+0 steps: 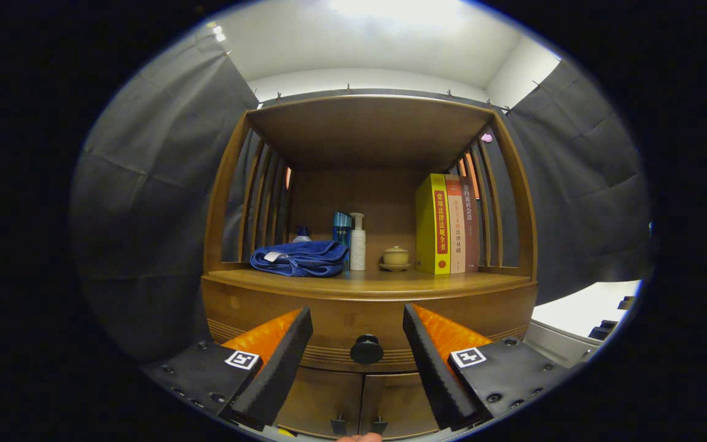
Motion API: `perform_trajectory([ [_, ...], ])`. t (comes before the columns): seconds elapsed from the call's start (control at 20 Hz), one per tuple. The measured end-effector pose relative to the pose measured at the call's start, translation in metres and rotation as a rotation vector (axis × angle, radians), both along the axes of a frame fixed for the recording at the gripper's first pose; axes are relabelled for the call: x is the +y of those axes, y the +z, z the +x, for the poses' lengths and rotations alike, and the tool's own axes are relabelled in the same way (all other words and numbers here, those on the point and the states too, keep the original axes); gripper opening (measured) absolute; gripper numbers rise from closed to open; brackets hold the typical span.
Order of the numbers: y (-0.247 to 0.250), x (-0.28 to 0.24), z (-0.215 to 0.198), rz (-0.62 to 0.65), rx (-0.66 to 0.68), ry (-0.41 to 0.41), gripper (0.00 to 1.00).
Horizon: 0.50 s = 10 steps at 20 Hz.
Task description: Pull open the drawer, take out the items inside it, and place them on the countertop above the cabinet.
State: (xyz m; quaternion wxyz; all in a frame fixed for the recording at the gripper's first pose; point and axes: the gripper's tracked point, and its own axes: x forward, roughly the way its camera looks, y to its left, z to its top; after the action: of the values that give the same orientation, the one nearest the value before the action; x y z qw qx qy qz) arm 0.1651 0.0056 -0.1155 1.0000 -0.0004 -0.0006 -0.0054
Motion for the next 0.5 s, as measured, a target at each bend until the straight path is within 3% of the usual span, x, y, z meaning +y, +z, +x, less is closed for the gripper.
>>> perform_trajectory([
  [0.25, -0.058, 0.005, 0.041, 0.017, 0.097, 0.017, 0.98],
  [0.5, -0.069, -0.007, 0.055, 0.059, 0.092, -0.025, 0.98],
])
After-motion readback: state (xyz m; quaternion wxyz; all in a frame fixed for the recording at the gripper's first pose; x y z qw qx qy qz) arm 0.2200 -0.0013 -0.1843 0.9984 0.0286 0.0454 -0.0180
